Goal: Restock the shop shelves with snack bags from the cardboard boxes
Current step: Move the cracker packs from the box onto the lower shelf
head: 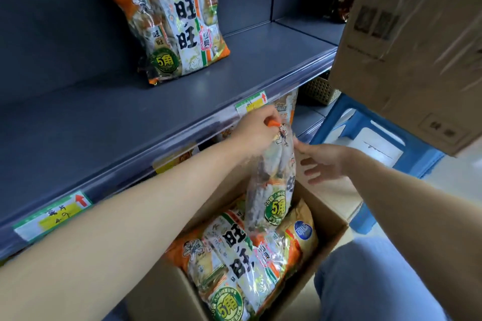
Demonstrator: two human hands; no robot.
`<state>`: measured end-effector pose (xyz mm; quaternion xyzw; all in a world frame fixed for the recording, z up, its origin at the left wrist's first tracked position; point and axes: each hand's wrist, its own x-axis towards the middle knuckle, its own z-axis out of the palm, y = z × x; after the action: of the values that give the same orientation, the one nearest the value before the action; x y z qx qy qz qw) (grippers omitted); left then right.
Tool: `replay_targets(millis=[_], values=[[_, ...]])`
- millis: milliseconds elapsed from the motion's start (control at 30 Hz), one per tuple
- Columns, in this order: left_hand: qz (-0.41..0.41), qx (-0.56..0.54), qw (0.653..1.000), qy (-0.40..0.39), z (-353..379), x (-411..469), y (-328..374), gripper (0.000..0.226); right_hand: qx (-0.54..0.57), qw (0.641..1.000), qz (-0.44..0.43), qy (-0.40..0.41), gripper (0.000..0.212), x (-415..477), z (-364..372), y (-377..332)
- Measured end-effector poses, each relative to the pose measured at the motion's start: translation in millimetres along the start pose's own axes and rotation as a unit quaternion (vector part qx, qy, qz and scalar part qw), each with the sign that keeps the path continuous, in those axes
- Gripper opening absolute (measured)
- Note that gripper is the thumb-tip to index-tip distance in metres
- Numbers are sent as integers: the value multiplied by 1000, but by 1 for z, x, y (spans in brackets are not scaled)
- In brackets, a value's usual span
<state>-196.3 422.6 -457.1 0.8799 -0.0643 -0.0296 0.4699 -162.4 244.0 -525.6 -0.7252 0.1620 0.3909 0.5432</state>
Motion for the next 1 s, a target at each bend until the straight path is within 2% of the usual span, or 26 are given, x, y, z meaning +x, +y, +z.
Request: replay_targets(millis=[67,167,200,300,333,400,467,567,667,700,767,800,833,900,967,1000], values=[[57,-29,998,9,-23,4,18,31,43,998,-35,3,75,-8,-5,-13],[104,-77,991,39,-58,14,35,38,112,989,-101,-3,50,-23,-6,-45],[114,-87,988,53,-70,18,41,38,120,986,-116,1,50,-27,-6,-58],[141,-113,978,101,-106,29,57,37,105,980,-170,9,71,-42,0,-105],[149,-115,975,120,-118,32,62,37,104,978,-182,15,69,-47,3,-121],[160,-113,966,167,-141,41,65,37,119,970,-212,20,43,-51,9,-151],[165,-119,954,220,-164,51,64,36,139,962,-233,6,29,-53,18,-179],[158,-127,934,294,-192,65,56,33,163,943,-289,7,40,-47,34,-220],[119,-106,925,346,-205,72,40,22,170,922,-343,58,76,-25,37,-252],[91,-90,925,359,-207,71,32,19,153,922,-349,73,76,-27,42,-257],[20,-77,928,365,-205,68,13,22,84,933,-341,77,45,-24,49,-254],[-12,-87,932,353,-202,67,4,34,47,941,-328,69,38,-13,48,-251],[-40,-104,935,336,-197,65,-4,53,15,947,-314,64,42,-4,48,-247],[-98,-124,935,319,-188,63,-16,88,-15,953,-299,40,63,15,50,-242],[-150,-109,931,313,-180,69,-30,102,-23,954,-292,59,78,30,52,-242],[-177,-90,930,308,-177,74,-36,102,-25,954,-289,71,83,39,52,-243]])
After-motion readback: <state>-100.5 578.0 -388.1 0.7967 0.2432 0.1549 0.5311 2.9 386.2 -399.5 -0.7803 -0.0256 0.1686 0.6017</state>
